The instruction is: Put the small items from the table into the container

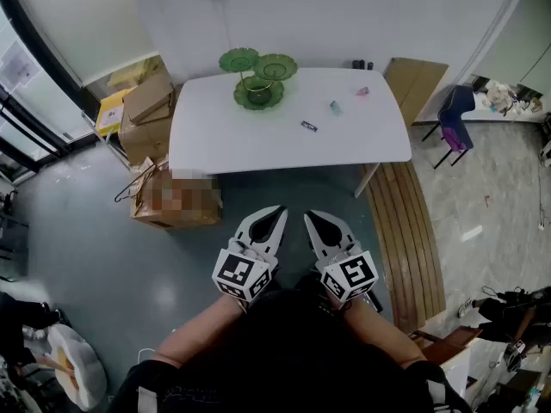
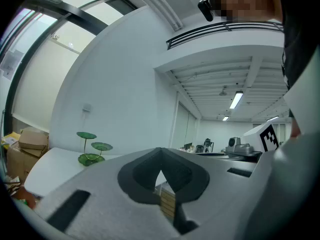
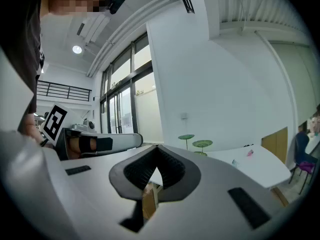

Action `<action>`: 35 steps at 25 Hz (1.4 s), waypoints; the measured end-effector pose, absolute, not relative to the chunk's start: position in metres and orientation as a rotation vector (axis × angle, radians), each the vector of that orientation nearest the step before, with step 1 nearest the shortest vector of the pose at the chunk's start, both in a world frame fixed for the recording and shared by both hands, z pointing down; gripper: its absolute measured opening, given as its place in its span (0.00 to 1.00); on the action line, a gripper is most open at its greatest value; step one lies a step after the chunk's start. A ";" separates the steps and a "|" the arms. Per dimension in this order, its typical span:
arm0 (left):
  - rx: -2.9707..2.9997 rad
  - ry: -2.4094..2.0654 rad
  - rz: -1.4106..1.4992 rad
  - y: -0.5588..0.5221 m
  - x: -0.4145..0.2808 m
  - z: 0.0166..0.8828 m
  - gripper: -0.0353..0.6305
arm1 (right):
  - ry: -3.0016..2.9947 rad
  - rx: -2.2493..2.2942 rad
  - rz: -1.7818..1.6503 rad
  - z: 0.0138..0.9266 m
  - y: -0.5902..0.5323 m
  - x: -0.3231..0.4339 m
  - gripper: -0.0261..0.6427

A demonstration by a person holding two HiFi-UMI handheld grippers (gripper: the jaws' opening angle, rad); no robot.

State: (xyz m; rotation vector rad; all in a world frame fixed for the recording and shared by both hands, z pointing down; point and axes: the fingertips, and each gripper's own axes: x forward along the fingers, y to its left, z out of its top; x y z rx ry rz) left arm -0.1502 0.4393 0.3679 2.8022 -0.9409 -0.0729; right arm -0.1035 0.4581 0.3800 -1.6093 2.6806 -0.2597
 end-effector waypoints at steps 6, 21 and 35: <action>2.795 -0.939 -0.072 0.413 -0.096 0.371 0.06 | 2.680 -1.590 -0.254 0.381 0.432 -0.050 0.06; 2.757 -0.963 -0.048 0.347 0.041 0.370 0.06 | 2.671 -1.488 -0.282 0.368 0.363 0.084 0.06; 2.769 -0.812 -0.103 0.230 0.039 0.375 0.06 | 2.629 -1.573 -0.303 0.379 0.253 0.073 0.06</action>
